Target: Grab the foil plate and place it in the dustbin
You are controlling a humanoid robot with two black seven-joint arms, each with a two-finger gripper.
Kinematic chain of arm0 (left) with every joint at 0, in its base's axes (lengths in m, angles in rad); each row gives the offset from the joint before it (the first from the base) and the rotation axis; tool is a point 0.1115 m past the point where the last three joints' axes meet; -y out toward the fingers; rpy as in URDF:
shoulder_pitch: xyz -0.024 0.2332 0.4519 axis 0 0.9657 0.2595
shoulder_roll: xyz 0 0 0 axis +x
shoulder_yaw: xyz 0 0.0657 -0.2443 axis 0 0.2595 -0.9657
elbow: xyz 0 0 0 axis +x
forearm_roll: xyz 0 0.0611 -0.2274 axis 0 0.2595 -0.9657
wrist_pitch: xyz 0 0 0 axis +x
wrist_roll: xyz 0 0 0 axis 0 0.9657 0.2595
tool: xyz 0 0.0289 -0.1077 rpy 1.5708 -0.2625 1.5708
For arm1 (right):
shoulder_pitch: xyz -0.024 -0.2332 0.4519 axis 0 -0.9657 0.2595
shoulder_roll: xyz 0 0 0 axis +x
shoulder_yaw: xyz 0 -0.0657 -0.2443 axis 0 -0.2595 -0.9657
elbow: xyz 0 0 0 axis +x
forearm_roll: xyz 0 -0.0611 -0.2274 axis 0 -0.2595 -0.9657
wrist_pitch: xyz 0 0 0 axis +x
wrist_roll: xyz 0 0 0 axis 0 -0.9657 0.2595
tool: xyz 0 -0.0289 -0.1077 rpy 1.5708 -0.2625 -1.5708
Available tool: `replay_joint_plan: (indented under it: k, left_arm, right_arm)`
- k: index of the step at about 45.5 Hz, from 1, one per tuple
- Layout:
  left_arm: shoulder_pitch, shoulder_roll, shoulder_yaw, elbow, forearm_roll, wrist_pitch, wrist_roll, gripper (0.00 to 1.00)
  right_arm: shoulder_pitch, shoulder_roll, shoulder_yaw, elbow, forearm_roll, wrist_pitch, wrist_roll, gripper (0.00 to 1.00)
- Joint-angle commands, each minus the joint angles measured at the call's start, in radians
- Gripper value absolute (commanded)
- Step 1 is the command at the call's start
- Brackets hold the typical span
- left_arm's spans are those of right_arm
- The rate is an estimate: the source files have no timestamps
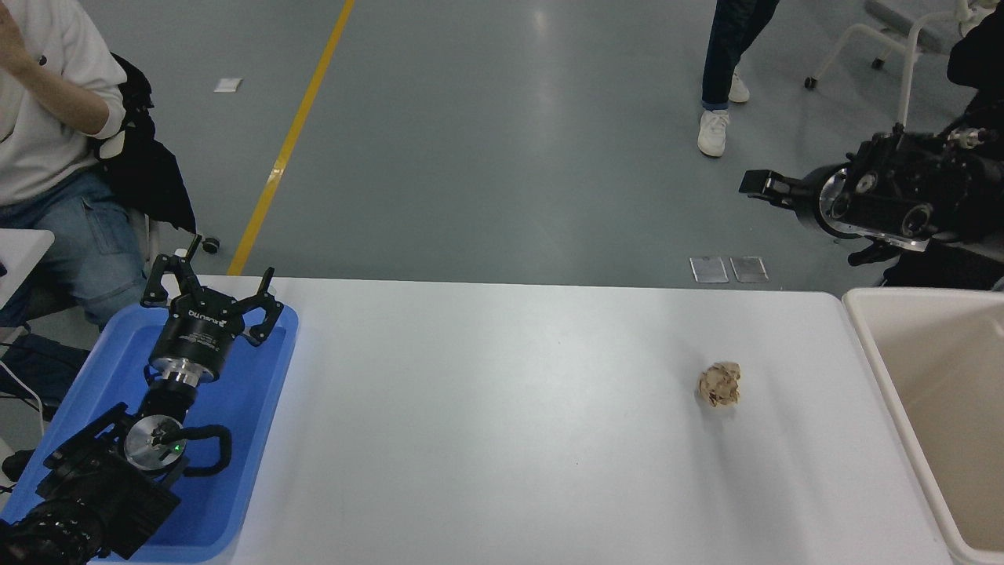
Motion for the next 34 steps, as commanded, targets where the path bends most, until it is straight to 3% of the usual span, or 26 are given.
replay_joint_plan:
  k: [1, 8, 34]
  left_arm:
    - [0.0, 0.0, 0.0, 0.0, 0.0, 0.0, 0.0, 1.0]
    - [0.0, 0.0, 0.0, 0.0, 0.0, 0.0, 0.0, 1.0]
    - [0.0, 0.0, 0.0, 0.0, 0.0, 0.0, 0.0, 1.0]
  right_arm:
    - [0.246, -0.088, -0.12, 0.218, -0.021, 0.372, -0.002, 1.0]
    - [0.378, -0.134, -0.193, 0.344, -0.076, 0.541, -0.005, 1.0]
    - [0.529, -0.161, -0.203, 0.462, -0.12, 0.541, -0.005, 1.0]
